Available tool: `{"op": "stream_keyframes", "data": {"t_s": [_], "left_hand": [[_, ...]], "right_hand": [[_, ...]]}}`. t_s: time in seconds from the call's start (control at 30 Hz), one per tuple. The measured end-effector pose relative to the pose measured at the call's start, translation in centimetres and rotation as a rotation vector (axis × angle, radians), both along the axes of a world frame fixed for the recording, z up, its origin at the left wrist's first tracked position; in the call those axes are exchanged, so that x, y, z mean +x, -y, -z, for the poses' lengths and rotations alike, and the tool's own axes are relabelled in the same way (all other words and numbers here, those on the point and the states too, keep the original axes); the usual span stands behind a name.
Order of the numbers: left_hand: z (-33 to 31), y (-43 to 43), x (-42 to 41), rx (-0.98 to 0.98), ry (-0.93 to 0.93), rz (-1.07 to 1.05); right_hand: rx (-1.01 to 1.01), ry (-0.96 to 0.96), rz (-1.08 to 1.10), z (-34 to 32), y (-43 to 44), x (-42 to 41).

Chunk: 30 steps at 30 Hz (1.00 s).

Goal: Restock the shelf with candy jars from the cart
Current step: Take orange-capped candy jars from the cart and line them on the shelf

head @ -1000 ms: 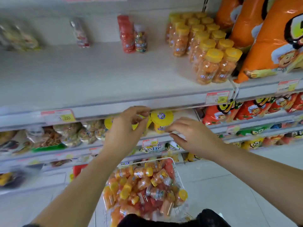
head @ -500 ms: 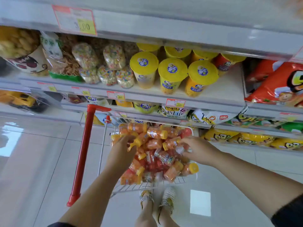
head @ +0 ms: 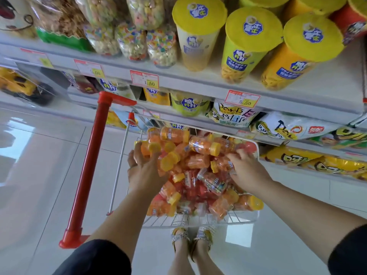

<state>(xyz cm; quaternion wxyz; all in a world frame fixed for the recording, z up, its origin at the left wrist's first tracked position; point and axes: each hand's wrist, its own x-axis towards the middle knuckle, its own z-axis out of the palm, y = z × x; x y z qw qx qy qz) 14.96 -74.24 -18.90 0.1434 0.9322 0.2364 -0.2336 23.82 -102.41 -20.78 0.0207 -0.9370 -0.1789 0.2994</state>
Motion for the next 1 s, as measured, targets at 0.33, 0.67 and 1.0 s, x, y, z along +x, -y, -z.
{"op": "stream_keyframes", "data": {"t_s": [0.33, 0.67, 1.0], "left_hand": [[1.6, 0.1, -1.1, -0.018, -0.089, -0.040], [-2.3, 1.0, -1.9, -0.011, 0.100, -0.062], [-20.7, 5.9, 0.3, -0.351, 0.519, -0.098]], "right_hand": [[-0.034, 0.071, -0.066, -0.1, -0.5, 0.1], [0.039, 0.002, 0.041, -4.5, 0.3, -1.0], [0.734, -0.261, 0.598, -23.0, 2.3, -1.8]]}}
